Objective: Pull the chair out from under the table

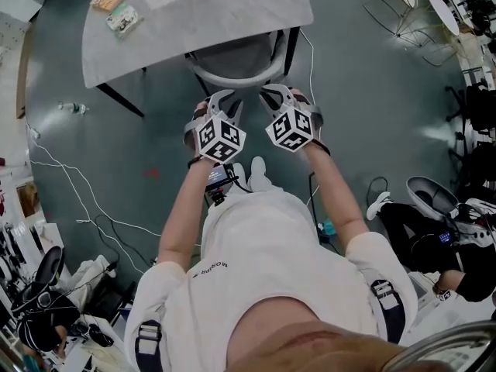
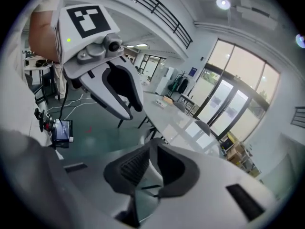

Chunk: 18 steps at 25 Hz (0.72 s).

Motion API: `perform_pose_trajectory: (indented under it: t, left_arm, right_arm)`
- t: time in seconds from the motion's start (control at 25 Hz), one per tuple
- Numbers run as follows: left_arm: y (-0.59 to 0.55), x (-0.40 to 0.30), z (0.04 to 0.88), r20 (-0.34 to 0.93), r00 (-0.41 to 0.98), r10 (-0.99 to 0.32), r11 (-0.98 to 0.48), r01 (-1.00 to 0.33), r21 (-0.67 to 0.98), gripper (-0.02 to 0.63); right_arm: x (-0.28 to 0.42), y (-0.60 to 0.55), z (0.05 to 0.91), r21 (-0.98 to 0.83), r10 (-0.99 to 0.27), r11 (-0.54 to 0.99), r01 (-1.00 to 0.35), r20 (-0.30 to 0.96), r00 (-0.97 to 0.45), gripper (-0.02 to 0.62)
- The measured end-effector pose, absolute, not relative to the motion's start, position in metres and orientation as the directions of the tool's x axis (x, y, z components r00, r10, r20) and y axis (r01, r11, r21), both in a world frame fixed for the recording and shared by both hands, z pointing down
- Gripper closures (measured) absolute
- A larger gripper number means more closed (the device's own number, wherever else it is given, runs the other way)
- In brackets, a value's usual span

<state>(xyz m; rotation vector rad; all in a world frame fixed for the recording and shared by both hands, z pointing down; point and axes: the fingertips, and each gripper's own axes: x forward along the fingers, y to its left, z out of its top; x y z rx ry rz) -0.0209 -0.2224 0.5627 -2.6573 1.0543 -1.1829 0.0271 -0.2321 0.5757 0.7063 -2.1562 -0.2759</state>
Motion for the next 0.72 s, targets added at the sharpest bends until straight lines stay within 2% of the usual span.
perform_pose_trajectory:
  t: [0.08,0.48,0.64,0.72]
  left_arm:
    - [-0.229,-0.018,0.574,0.657,0.472,-0.587,-0.78,-0.548,-0.302,0.515]
    - [-0.263,-0.006,0.638,0.75,0.41,-0.519,-0.843,-0.392,-0.369,0.466]
    - [-0.272,0.0,0.675,0.802,0.363,-0.474,-0.877,-0.271,-0.396,0.394]
    - [-0.278,0.003,0.692,0.818,0.344,-0.461,-0.887,-0.221,-0.407,0.379]
  right_arm:
    - [0.027,-0.237,0.591,0.418,-0.545,0.838,-0.351,0.681,-0.489,0.49]
    - [0.036,-0.272,0.656,0.434,-0.46,0.886,-0.163,0.778,-0.429,0.383]
    - [0.041,-0.285,0.689,0.418,-0.419,0.904,-0.092,0.82,-0.39,0.345]
    - [0.043,-0.29,0.704,0.409,-0.397,0.911,-0.051,0.838,-0.374,0.331]
